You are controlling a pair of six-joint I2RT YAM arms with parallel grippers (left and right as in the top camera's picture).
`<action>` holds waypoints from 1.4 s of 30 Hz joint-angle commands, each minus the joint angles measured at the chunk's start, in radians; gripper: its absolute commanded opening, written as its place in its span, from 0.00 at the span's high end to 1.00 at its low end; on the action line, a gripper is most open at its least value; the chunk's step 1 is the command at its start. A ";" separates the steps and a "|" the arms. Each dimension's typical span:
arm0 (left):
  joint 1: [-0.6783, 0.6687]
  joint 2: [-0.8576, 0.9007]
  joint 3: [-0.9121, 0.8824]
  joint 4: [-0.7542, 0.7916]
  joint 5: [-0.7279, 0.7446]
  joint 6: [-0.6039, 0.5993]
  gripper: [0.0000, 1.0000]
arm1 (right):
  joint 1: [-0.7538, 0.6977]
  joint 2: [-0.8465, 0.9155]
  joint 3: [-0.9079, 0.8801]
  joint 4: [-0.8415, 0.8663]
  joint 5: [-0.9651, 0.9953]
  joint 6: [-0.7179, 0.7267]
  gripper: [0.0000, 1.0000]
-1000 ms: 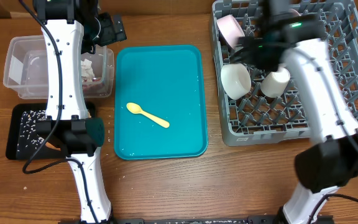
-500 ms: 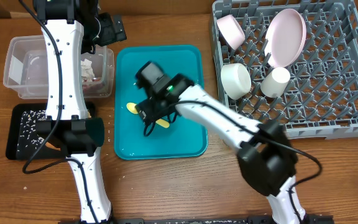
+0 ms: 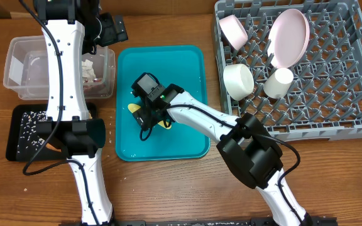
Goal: Sort waste into correct bins and load items into the dishwasher
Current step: 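Reach the right gripper to the yellow spoon and grasp it, then carry the yellow spoon into the dish rack and lower it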
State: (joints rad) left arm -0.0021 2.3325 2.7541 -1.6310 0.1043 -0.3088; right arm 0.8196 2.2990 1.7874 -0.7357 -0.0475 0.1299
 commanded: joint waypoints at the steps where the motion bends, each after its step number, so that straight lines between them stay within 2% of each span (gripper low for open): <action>1: 0.002 0.001 0.014 0.001 -0.003 -0.010 0.00 | -0.003 0.017 -0.003 -0.003 -0.001 -0.004 0.21; 2: 0.002 0.001 0.014 0.001 -0.003 -0.010 0.00 | -0.003 0.017 -0.003 -0.003 -0.004 -0.004 0.29; 4: 0.002 0.001 0.014 0.001 -0.003 -0.010 0.00 | -0.003 0.017 -0.003 -0.003 -0.019 -0.003 0.67; 6: 0.002 0.001 0.014 0.001 -0.003 -0.010 0.00 | -0.003 0.017 -0.003 -0.009 -0.029 0.002 0.76; 14: 0.002 0.001 0.014 0.001 -0.003 -0.010 0.00 | -0.002 0.017 -0.003 -0.026 -0.027 0.013 0.77; 18: 0.002 0.001 0.014 0.001 -0.003 -0.010 0.00 | -0.003 0.017 -0.002 -0.040 0.004 0.059 0.96; 26: 0.002 0.001 0.014 0.001 -0.003 -0.010 0.00 | -0.061 -0.029 0.100 -0.200 -0.003 0.089 0.96; 36: 0.002 0.001 0.014 0.001 -0.003 -0.010 0.00 | -0.266 -0.286 0.248 -0.436 -0.084 0.107 0.96; 42: 0.002 0.001 0.014 0.001 -0.003 -0.010 0.00 | -0.455 -0.393 0.263 -0.552 0.043 0.105 0.96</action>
State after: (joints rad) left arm -0.0021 2.3325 2.7541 -1.6314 0.1043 -0.3088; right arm 0.4339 1.9514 2.0357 -1.2530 -0.0875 0.2317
